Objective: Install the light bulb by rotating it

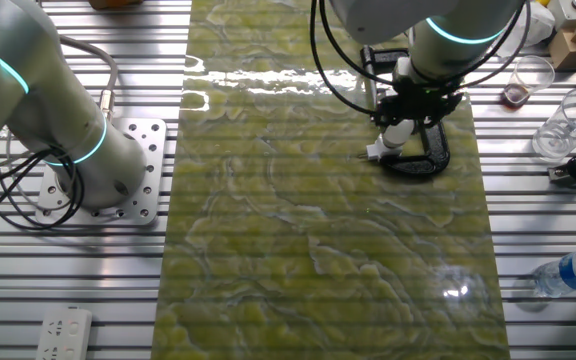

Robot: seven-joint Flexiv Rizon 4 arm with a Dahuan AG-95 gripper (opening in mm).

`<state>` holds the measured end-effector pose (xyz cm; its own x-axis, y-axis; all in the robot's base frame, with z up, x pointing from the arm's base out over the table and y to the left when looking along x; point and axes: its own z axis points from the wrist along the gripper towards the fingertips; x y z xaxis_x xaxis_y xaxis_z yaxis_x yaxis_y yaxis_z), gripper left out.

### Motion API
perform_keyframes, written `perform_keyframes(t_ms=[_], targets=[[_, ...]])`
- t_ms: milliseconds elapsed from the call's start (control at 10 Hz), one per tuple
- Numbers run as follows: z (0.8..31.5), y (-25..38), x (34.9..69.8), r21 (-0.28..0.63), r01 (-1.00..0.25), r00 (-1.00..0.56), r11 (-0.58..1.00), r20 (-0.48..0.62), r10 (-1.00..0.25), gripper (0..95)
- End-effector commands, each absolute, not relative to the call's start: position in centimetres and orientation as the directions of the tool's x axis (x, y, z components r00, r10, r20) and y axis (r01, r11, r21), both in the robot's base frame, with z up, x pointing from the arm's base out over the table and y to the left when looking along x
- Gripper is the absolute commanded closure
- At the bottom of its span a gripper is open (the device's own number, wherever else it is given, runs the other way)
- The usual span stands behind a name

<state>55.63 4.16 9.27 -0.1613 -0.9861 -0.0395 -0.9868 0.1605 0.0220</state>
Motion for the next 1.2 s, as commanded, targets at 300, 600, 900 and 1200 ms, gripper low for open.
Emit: perform_keyframes(t_ms=[300,600,900,1200], targets=[[9.18,4.12,55.53,0.033,-0.837,-0.547,0.546,-0.026,-0.837,95.0],[9.09,4.05,55.41,0.039,-0.675,-0.737,0.737,-0.020,-0.675,95.0],[9.11,4.01,55.40,0.043,-0.497,-0.868,0.867,-0.021,-0.496,95.0],[9.21,3.89,55.38,0.042,-0.255,-0.967,0.966,-0.011,-0.255,95.0]])
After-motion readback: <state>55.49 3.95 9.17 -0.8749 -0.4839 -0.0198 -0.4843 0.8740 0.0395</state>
